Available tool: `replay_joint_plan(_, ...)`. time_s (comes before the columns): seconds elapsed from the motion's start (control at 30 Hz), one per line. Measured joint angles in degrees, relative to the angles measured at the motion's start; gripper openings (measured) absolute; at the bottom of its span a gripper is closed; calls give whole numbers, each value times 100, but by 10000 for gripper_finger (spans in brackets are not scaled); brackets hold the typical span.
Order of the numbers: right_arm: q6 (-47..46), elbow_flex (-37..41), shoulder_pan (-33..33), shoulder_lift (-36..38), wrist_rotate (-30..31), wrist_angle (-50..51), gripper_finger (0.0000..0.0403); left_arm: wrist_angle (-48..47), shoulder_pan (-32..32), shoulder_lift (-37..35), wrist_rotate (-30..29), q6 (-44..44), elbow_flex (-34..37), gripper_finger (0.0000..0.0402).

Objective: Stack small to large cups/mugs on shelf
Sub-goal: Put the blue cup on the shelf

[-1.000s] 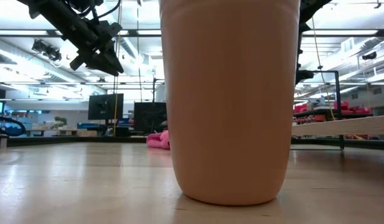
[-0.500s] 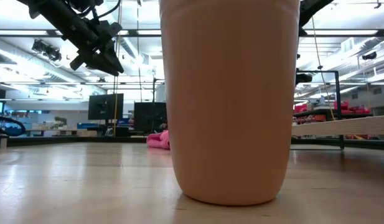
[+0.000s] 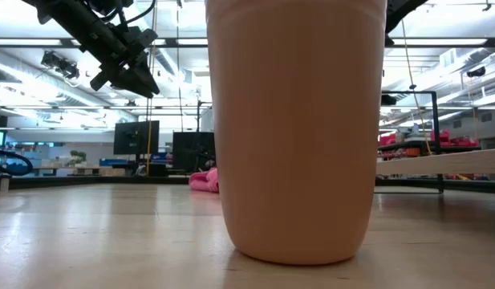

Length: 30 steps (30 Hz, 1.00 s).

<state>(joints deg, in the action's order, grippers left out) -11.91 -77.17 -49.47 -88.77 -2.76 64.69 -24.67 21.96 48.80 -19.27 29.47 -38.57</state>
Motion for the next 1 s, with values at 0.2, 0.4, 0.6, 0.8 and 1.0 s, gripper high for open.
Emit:
replay_joint_plan(0.2, 31, -798, 80, 2, -22, 273, 7, -1, 0, 0, 0, 0, 0, 107)
replay_joint_plan(0.4, 111, -1992, 169, 4, -24, 938, 7, -2, 0, -2, 0, 0, 0, 107)
replay_joint_plan(0.6, 130, -3354, 179, 4, -26, 1957, 7, -3, 0, -2, 0, 2, 0, 107)
replay_joint_plan(0.8, -28, -4371, 206, 110, -157, 2502, 7, -2, -1, -2, 0, 2, 0, 107)
replay_joint_plan(1.0, -446, -4619, 250, 496, -838, 2548, 7, -2, -2, -2, 0, 4, 0, 107)
